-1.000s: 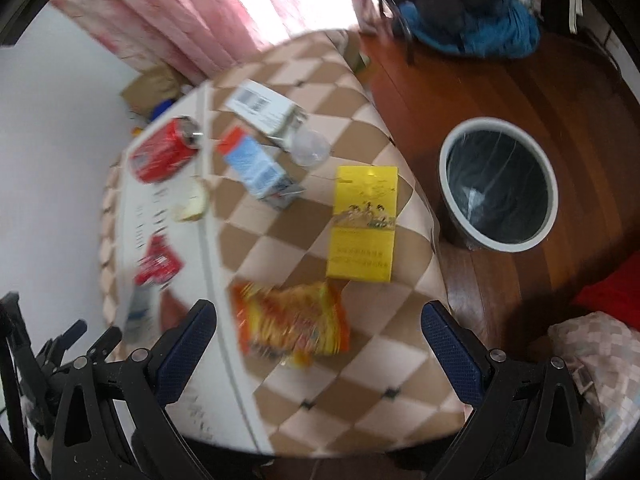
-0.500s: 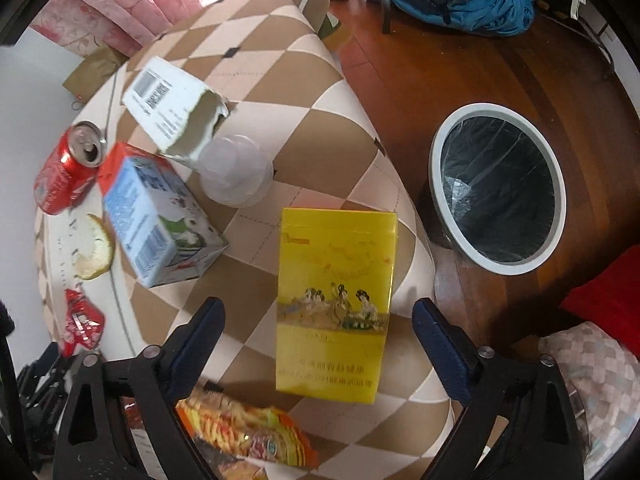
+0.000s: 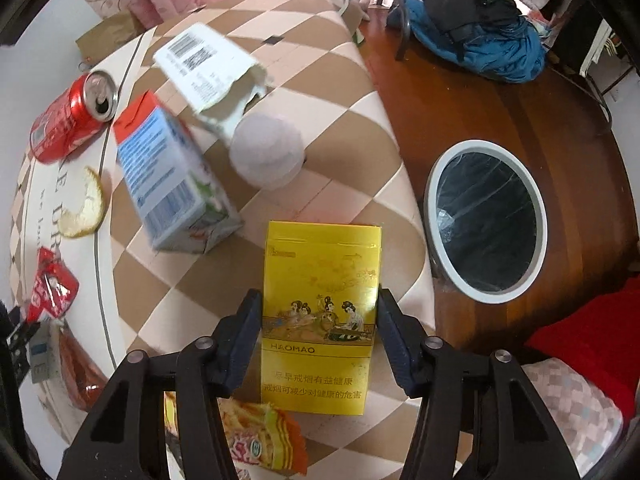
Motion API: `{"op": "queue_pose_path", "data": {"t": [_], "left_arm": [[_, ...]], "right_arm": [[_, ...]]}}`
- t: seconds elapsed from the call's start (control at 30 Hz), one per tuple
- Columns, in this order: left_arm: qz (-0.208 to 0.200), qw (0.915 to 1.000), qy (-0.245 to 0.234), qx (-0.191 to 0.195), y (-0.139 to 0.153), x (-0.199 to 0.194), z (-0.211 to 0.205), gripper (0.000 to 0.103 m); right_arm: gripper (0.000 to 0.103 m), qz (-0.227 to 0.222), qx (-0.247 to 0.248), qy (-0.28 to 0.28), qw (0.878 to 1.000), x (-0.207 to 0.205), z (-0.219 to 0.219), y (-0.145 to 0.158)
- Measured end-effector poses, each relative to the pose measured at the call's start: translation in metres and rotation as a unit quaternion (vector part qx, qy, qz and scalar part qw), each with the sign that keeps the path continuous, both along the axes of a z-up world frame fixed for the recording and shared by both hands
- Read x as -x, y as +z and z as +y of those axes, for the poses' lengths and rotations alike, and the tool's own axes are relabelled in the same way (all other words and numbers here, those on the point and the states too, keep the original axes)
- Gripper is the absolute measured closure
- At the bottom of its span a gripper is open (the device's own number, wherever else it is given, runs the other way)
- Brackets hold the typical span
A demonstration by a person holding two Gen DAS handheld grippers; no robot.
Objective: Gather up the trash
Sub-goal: 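Grasp the yellow cigarette box with the right tool while the left tool grasps the grey box, then carry the yellow box with the right tool while the left tool carries the grey box to the bin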
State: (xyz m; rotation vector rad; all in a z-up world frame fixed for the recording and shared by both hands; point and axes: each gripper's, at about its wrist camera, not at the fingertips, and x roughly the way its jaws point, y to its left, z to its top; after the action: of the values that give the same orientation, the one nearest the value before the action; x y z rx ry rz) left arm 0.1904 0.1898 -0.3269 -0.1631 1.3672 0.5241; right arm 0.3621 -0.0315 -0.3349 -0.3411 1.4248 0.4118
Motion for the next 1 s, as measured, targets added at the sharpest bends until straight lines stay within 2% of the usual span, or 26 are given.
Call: {"op": "queue_pose_path", "data": {"t": [0.2,0.33,0.57,1.0], "left_arm": [[-0.019,0.9995,0.016,-0.017,0.01,0.01,0.004,0.069],[-0.044,0.9972,0.038,-0.047,0.032,0.022,0.004,0.069],[-0.101,0.9894,0.055,-0.089,0.079,0.038,-0.011,0.07],[-0.165,0.9833,0.041,-0.065,0.13,0.033,-0.043,0.07]], "right_arm": [[0.044,0.005,0.006,0.002,1.0,0.001,0.001,0.001],[0.045,-0.003,-0.013,-0.004,1.0,0.003,-0.003,0.006],[0.045,-0.049,-0.051,0.01,0.997,0.018,-0.003,0.04],[0.045,-0.095,-0.123,0.019,0.988,0.032,-0.015,0.115]]}}
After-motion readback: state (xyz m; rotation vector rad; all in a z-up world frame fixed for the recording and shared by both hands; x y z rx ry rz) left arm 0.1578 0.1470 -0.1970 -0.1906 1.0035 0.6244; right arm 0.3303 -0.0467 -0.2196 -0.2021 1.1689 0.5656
